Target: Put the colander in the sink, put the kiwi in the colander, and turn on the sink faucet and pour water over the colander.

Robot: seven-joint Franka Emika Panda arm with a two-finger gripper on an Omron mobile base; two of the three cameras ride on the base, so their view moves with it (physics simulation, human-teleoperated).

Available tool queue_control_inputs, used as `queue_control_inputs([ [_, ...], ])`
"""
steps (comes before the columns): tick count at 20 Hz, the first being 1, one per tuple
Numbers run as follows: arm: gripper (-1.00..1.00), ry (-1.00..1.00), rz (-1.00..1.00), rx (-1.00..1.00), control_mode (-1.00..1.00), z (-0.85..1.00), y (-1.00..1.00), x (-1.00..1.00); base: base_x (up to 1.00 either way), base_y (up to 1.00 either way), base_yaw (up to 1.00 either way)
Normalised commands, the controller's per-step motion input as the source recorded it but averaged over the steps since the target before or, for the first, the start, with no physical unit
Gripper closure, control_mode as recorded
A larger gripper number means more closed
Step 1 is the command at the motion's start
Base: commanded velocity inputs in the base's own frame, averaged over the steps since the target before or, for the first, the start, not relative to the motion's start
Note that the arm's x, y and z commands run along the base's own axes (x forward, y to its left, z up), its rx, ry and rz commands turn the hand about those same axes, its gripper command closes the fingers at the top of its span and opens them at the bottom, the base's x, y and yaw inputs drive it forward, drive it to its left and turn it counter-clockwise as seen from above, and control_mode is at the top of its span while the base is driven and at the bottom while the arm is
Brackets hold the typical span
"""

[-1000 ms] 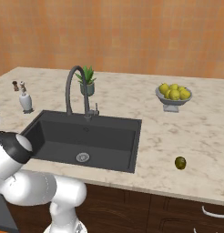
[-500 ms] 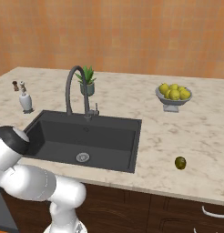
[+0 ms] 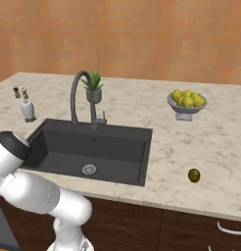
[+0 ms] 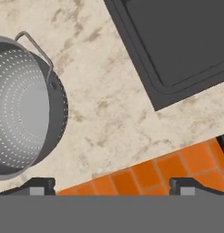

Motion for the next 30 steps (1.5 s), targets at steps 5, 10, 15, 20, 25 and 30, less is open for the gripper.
queue_control_inputs([
  [5,-1.00,0.03,0.00,0.00,-1.00,-0.20,0.12,0.19,0.00,0.00,0.00],
  [10,-1.00,0.06,0.00,0.00,-1.00,-0.06,0.07,0.28,0.00,0.00,0.00],
  [15,-1.00,0.05,0.00,-0.03,-1.00,-0.09,0.14,0.23,0.00,0.00,0.00],
  [20,-1.00,0.00,0.00,-0.10,-1.00,-0.11,0.21,0.23,0.00,0.00,0.00],
  [25,-1.00,0.00,0.00,-0.10,-1.00,0.00,0.21,0.27,0.00,0.00,0.00],
  [30,-1.00,0.00,0.00,-0.06,-1.00,-0.06,0.22,0.22,0.00,0.00,0.00],
])
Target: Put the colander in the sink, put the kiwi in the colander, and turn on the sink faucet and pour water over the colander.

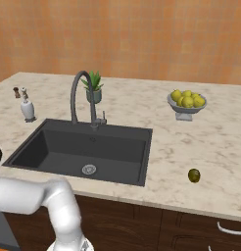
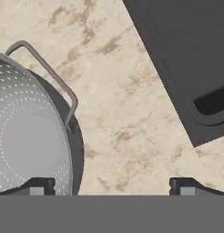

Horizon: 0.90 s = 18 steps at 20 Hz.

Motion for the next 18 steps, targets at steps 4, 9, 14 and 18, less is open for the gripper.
queue_control_inputs([
  [4,-1.00,0.00,0.00,-0.04,-1.00,-0.20,0.23,0.16,0.00,0.00,0.00],
  [9,-1.00,0.00,0.00,-0.01,-1.00,-0.26,0.19,0.19,0.00,0.00,0.00],
  [14,-1.00,0.00,0.00,0.00,-1.00,-0.33,0.11,0.13,0.00,0.00,0.00],
  [18,-1.00,0.00,0.00,0.00,-1.00,-0.31,0.05,0.13,0.00,0.00,0.00],
])
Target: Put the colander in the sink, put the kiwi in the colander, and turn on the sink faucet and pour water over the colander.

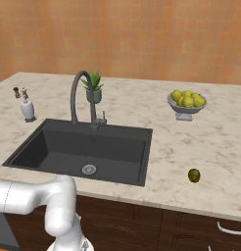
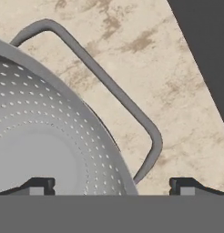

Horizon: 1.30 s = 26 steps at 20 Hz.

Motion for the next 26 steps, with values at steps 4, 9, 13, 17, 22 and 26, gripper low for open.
queue_control_inputs([
  [4,-1.00,0.00,0.00,0.00,-1.00,-0.29,0.07,0.05,0.00,0.00,0.00],
  [9,1.00,0.00,0.00,0.00,-1.00,-0.31,0.06,-0.01,0.00,0.00,0.00],
  [13,1.00,0.00,0.00,0.00,-1.00,-0.29,0.00,-0.25,0.00,0.00,0.00],
  [17,1.00,-0.06,0.00,0.00,-1.00,-0.10,0.00,-0.21,0.00,0.00,0.00],
  [22,1.00,-0.12,0.00,0.01,-1.00,0.19,-0.19,-0.30,0.00,0.00,0.00],
  [26,1.00,-0.03,-0.07,0.12,-1.00,0.34,-0.37,-0.33,0.00,0.00,0.00],
])
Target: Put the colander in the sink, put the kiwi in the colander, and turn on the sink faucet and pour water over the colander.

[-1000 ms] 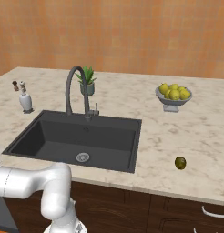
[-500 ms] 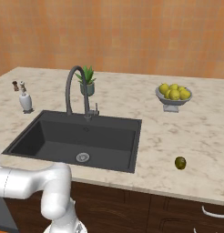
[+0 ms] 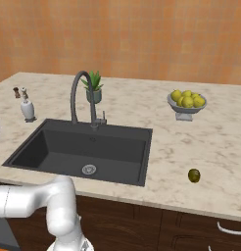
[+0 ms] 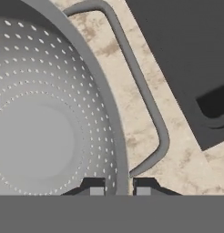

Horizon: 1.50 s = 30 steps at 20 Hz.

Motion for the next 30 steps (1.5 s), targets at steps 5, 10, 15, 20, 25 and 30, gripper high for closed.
queue_control_inputs([
  [5,1.00,0.00,-0.05,0.25,-1.00,0.49,-0.43,-0.43,0.00,0.00,0.00],
  [10,1.00,0.01,0.00,0.23,-1.00,0.48,-0.43,-0.60,0.00,0.00,0.00],
  [15,1.00,0.12,0.00,0.04,-1.00,0.43,-0.38,-0.53,0.00,0.00,0.00],
  [20,1.00,0.09,0.00,0.00,-1.00,0.37,-0.52,-0.60,0.00,0.00,0.00],
  [25,1.00,0.02,0.00,0.00,-1.00,0.32,-0.60,-0.55,0.00,0.00,0.00],
  [30,1.00,0.00,-0.11,0.00,-1.00,0.19,-0.71,-0.48,0.00,0.00,0.00],
])
